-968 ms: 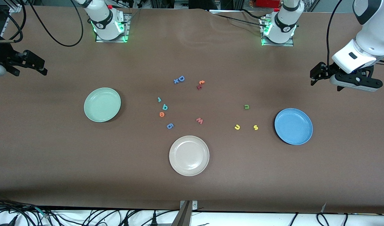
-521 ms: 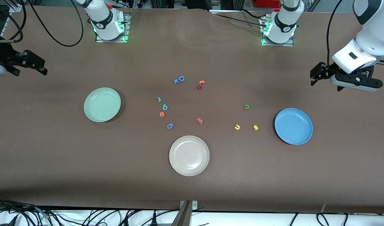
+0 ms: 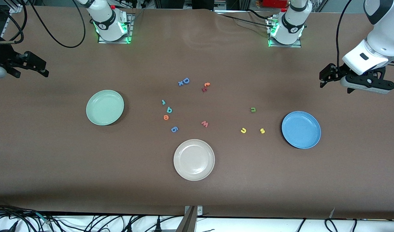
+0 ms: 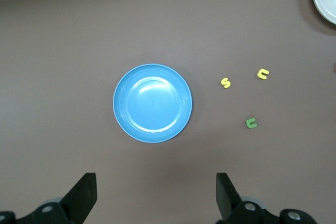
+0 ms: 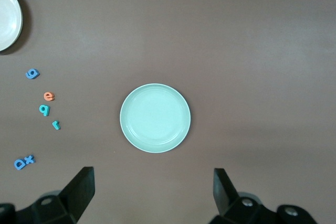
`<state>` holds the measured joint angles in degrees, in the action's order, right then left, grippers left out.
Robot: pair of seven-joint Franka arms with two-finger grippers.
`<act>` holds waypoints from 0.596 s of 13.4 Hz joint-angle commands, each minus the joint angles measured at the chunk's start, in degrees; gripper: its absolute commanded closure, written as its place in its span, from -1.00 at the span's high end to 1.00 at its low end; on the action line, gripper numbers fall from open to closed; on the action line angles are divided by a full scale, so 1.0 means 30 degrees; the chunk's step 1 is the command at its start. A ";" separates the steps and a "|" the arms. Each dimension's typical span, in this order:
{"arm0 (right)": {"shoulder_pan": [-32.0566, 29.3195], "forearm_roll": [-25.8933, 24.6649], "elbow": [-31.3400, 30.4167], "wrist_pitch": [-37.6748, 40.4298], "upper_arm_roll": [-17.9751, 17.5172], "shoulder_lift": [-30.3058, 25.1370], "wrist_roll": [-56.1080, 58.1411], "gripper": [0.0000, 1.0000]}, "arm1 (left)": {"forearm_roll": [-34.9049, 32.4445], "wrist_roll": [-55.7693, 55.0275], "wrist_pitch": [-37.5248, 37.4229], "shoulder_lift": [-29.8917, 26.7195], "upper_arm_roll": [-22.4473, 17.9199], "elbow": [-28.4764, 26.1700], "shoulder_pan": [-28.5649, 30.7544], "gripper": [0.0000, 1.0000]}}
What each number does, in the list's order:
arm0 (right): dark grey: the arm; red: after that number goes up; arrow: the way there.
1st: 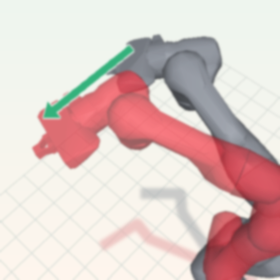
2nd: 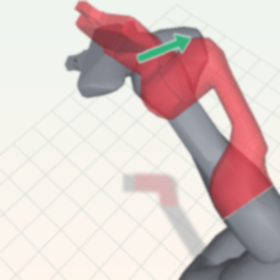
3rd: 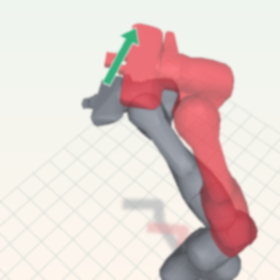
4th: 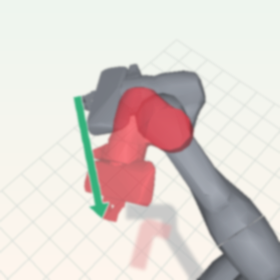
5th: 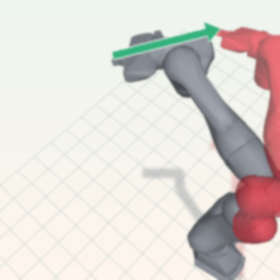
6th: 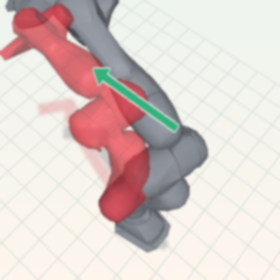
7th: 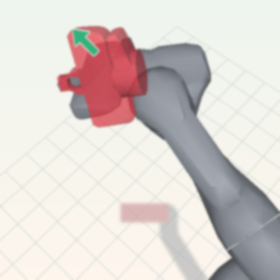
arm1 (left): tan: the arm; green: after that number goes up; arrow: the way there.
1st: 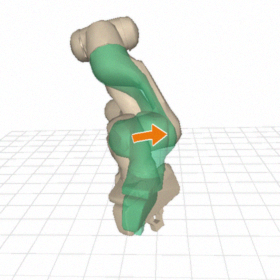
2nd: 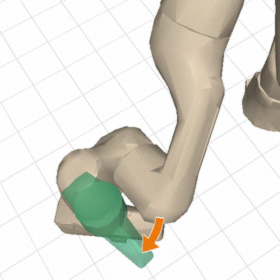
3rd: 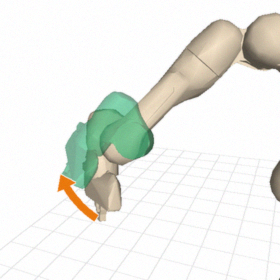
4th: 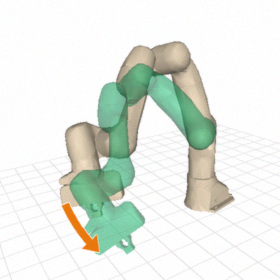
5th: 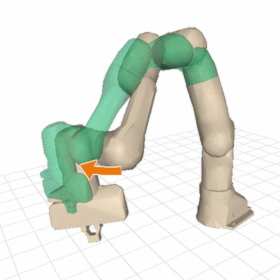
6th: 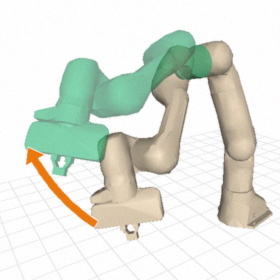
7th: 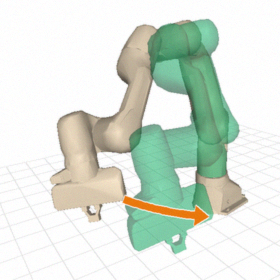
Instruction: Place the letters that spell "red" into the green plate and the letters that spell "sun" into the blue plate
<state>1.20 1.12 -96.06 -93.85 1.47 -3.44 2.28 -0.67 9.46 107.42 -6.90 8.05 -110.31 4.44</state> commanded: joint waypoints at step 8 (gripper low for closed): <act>0.0010 0.0301 0.0292 0.0375 -0.0283 -0.0026 -0.0056 1.00 | -0.0421 -0.0428 -0.0824 0.0191 0.0157 0.0763 -0.0192 1.00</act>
<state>1.21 1.13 -96.06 -93.76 1.22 -3.44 2.28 -0.67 9.24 106.79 -6.90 8.33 -110.10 4.23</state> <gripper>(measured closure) 0.000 0.000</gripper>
